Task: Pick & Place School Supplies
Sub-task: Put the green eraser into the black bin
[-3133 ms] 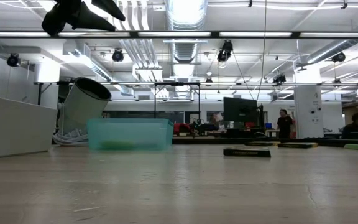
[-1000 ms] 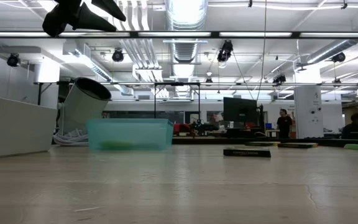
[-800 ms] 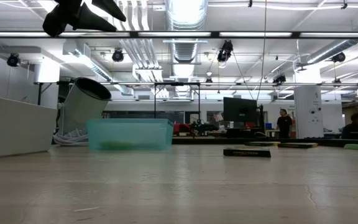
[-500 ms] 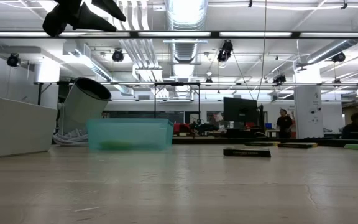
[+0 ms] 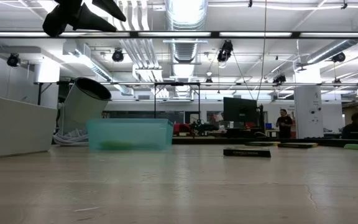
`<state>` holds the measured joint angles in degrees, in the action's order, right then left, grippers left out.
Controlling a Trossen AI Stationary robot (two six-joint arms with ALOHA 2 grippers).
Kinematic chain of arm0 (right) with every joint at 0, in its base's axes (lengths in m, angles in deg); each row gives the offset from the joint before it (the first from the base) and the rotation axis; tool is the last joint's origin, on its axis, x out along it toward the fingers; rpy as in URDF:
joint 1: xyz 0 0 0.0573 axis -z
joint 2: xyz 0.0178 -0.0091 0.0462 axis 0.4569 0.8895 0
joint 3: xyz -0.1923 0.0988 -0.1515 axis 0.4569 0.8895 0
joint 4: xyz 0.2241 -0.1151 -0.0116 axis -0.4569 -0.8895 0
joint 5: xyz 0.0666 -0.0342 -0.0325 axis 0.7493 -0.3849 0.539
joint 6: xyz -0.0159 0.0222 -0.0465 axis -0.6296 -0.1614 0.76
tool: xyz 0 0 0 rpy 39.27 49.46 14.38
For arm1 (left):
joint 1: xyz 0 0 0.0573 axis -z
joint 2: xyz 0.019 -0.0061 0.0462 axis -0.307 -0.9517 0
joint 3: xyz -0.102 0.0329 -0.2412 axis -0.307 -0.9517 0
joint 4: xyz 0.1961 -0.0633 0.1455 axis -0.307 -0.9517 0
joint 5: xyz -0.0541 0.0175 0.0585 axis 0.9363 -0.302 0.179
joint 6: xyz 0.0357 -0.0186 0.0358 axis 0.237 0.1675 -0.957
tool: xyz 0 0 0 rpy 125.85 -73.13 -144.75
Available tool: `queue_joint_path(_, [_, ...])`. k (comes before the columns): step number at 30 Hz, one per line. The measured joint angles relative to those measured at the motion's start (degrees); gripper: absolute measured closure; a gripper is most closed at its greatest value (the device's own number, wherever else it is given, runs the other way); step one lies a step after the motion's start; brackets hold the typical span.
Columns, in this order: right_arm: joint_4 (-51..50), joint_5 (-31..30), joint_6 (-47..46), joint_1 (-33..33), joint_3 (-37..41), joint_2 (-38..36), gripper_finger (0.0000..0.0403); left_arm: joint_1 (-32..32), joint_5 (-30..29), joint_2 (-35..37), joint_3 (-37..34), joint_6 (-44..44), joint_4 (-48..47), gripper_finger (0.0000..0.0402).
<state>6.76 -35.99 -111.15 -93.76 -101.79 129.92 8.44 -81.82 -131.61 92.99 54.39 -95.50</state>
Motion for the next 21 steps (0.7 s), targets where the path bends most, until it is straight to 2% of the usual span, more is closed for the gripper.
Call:
queue_joint_path(8, [-1.8, -0.2, 0.6, 2.4, 0.0, 0.0, 0.0197, 0.0, 0.0, 0.0, 0.0, 0.0, 0.0, 0.0234])
queue_joint_path(17, [-2.1, -0.1, 10.5, 5.6, 0.0, 0.0, 0.0197, 0.0, 0.2, 0.0, 0.0, 0.4, 0.0, 0.0234])
queue_joint_path(21, [-2.1, 1.9, 13.6, 6.3, 0.2, 0.0, 0.0197, 0.0, 0.4, 0.0, 0.0, 0.4, 0.0, 0.0234])
